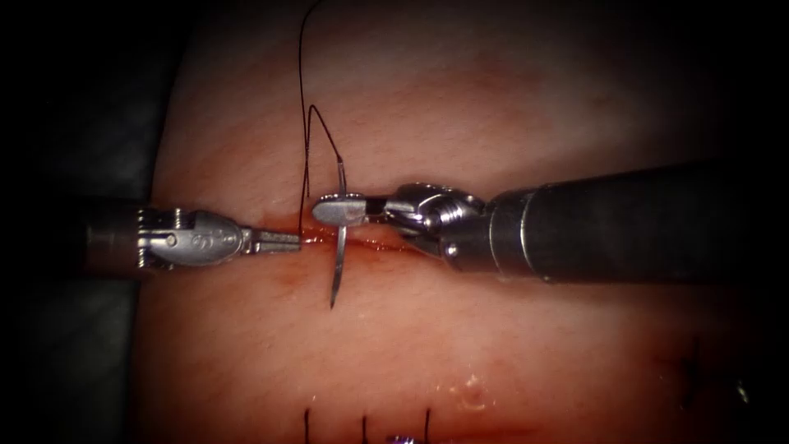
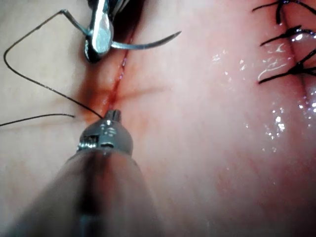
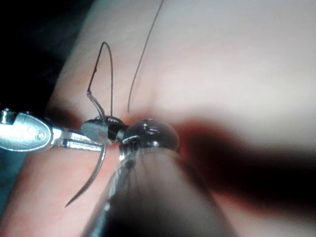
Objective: Wound Closure
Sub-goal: Insert the left gripper into the wound to open it.
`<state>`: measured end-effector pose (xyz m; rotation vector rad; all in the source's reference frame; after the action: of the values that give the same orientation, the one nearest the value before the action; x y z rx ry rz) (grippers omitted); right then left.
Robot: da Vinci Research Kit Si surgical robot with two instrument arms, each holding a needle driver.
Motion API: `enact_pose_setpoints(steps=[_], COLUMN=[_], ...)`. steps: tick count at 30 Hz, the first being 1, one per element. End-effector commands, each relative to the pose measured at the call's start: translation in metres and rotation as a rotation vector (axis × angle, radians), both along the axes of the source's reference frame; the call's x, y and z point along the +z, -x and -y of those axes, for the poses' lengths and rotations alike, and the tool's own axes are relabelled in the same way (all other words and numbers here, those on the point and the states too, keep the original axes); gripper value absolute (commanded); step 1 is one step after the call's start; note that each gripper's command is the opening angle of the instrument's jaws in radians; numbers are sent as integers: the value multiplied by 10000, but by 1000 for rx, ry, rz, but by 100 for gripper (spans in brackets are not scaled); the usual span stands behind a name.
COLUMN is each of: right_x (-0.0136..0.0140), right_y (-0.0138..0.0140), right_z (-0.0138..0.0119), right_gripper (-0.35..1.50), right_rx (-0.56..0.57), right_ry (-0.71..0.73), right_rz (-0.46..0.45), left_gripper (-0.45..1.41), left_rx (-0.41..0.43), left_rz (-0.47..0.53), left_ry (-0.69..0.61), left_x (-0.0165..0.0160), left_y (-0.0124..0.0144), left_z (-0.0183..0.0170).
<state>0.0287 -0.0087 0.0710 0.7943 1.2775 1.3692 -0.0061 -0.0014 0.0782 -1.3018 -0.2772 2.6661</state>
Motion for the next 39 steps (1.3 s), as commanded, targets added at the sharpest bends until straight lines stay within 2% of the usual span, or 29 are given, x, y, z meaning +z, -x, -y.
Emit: enact_pose_setpoints(steps=[1,9,22,32,36,39], right_x=[4,3,4,12,21,27], right_y=[-6,-6,-11,-21,-27,-30], right_z=[2,3,3,-5,-16,-25], right_gripper=[-35,-35,-35,-35,-35,-35], right_rx=[-2,-7,-9,-22,-24,-20], right_ry=[6,33,74,228,274,315], right_rz=[0,9,21,90,126,155], left_gripper=[-45,-45,-45,-45,-13,-1], left_rx=[13,127,146,184,172,160], left_rz=[-15,-216,-344,-456,-477,-482], left_ry=[1,-78,-99,-166,-194,-207], left_x=[8,36,73,80,78,77], left_y=[6,4,3,6,7,7], left_z=[0,5,-12,-3,3,5])
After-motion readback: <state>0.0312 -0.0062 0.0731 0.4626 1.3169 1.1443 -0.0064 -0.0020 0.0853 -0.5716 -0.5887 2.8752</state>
